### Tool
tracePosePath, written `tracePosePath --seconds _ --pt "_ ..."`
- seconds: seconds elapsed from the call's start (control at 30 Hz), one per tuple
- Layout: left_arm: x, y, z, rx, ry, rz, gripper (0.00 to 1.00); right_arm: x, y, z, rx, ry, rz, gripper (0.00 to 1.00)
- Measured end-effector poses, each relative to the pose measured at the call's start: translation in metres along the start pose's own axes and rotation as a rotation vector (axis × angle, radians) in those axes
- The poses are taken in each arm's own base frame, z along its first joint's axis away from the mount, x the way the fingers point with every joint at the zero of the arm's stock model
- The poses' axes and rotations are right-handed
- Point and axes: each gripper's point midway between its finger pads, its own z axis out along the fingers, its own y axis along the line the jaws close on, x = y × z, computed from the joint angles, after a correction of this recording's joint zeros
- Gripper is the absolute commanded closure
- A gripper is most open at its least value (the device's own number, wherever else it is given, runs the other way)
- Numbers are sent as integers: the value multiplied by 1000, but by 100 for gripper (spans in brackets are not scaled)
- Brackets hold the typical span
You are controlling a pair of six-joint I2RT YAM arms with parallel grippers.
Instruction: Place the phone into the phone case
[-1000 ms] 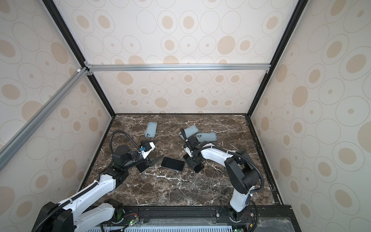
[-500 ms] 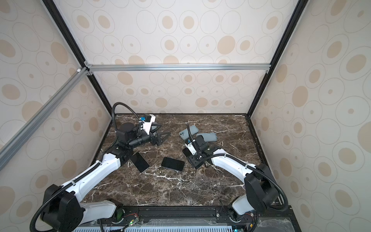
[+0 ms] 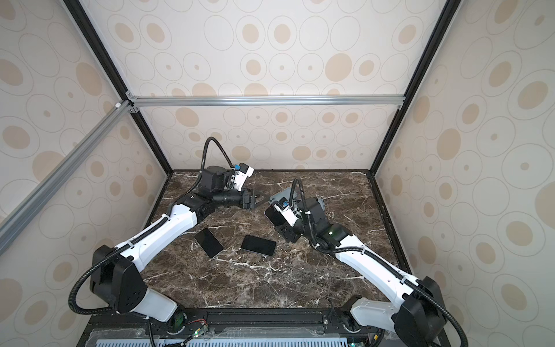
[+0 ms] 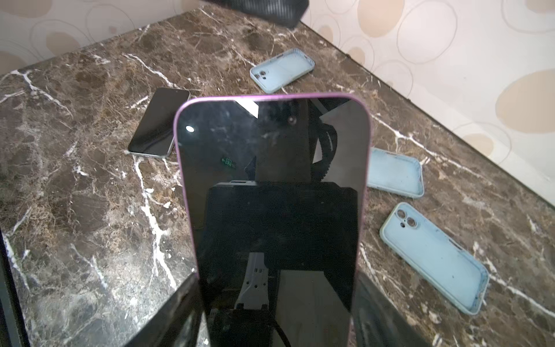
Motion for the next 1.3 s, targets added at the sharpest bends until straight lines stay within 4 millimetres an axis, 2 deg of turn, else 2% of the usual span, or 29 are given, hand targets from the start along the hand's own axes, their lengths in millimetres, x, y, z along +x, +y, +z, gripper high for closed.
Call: tracePosePath --seconds 0.2,0.37,0.6,0.73,0.93,1.03,1.07,1.13,1.2,1.3 --pt "8 -15 5 49 69 -31 35 -2 3 0 -16 -11 -29 46" --pt "21 -16 9 49 128 -55 43 -5 3 0 -21 -22 -46 46" --pt "35 -18 14 59 189 -69 67 -11 5 -1 -29 -41 -56 46" --pt "39 -21 14 66 210 -69 77 -15 4 -2 -28 -51 -59 46" --pt "41 -21 14 61 229 -79 100 -16 5 -3 -22 -51 -74 46" --pt "41 -20 14 59 232 -84 100 -16 5 -3 -17 -49 -79 46" --pt "41 -20 14 59 231 -84 100 -16 5 -3 -17 -49 -80 44" --pt "41 -20 14 58 232 -85 100 -16 5 -3 -15 -48 -82 34" --pt "41 -20 14 57 230 -87 100 -17 5 -3 -15 -47 -80 12" --pt "39 -20 15 51 222 -83 100 -27 7 -8 -32 -61 -71 2"
